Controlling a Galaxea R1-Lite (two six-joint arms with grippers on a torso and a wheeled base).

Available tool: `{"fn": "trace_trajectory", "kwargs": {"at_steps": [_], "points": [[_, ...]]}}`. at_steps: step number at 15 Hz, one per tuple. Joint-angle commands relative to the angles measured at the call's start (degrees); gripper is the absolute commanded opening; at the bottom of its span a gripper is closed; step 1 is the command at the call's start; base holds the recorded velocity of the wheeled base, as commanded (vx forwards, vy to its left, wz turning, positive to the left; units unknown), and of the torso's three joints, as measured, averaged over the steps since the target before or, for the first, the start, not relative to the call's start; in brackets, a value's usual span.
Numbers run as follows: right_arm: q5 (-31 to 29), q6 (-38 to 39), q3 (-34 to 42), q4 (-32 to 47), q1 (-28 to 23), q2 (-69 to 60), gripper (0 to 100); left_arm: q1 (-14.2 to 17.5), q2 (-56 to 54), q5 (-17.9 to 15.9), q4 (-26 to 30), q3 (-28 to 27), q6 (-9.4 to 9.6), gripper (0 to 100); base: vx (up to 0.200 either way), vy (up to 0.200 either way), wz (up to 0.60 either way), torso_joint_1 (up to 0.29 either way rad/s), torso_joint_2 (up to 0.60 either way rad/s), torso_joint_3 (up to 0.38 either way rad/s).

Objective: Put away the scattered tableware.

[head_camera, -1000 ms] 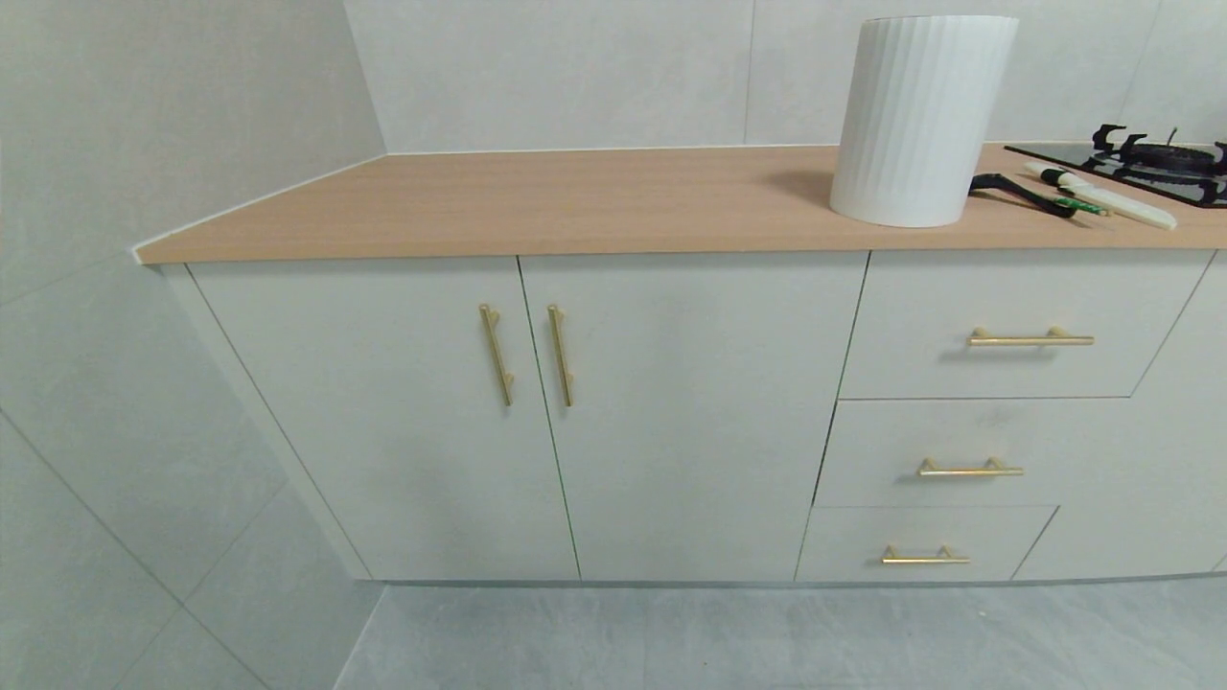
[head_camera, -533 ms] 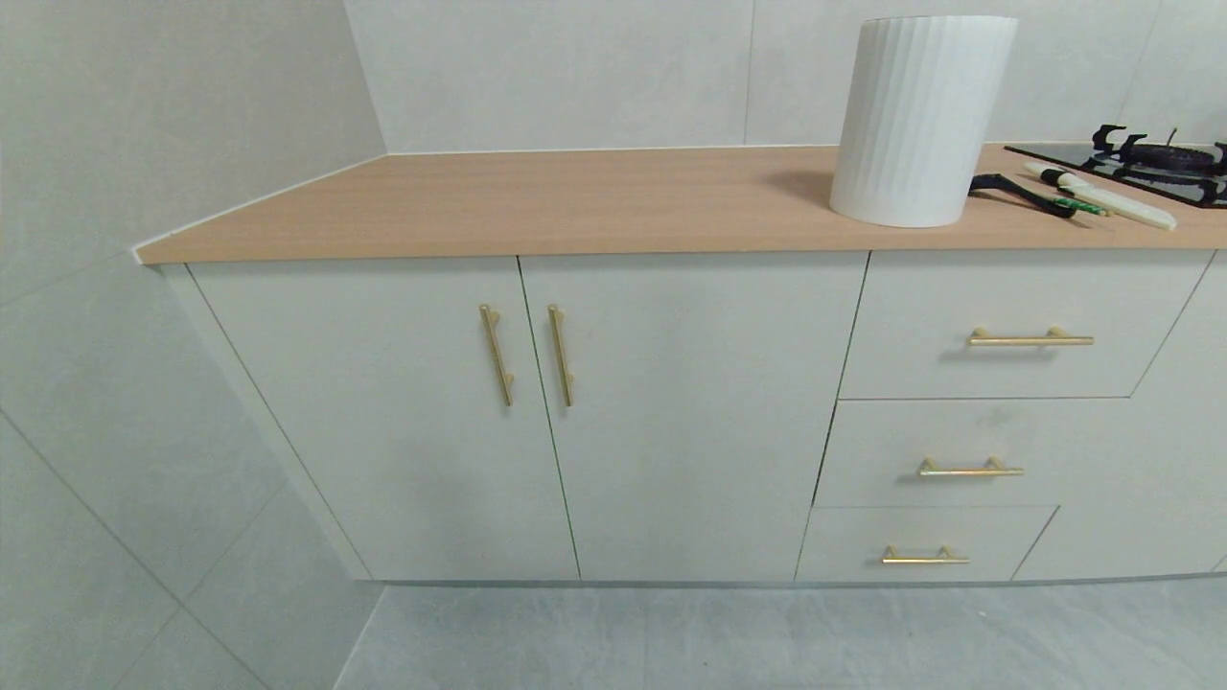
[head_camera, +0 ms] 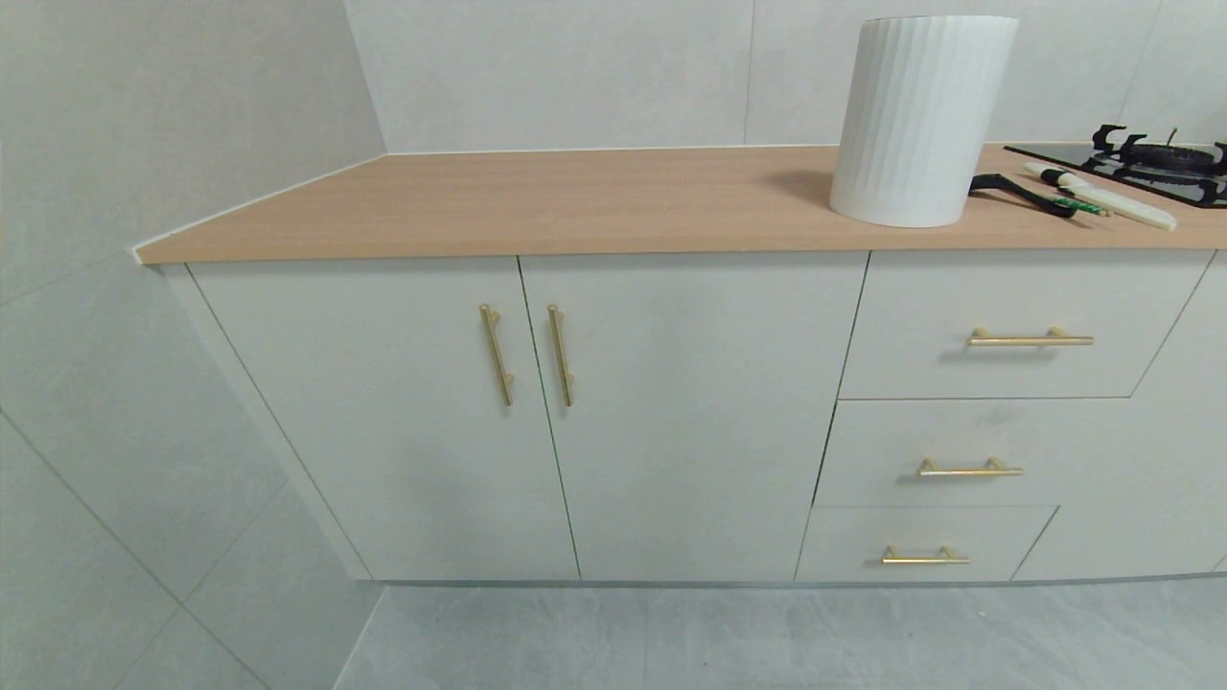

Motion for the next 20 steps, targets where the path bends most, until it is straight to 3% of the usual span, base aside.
{"fn": "trace_trajectory", "kwargs": {"at_steps": [1,2,4,20], "points": [[-0.01,0.05,0.00,0.05,0.06,0.11,100,0.01,0.07,0.03,-0.01,0.00,0.33,100,0.000,0.000,0.00,0.000,0.00,0.000],[0.08,0.05,0.00,0.05,0.06,0.11,100,0.01,0.07,-0.05,0.07,0.00,1.13,100,0.000,0.000,0.00,0.000,0.00,0.000],[-0.01,0.22,0.00,0.05,0.06,0.11,100,0.01,0.07,-0.05,0.07,0.00,0.69,100,0.000,0.000,0.00,0.000,0.00,0.000],[-0.01,0.40,0.00,-0.04,0.06,0.11,100,0.01,0.07,-0.05,0.07,0.00,0.07,100,0.000,-0.200,0.00,0.001,0.00,0.000]]}}
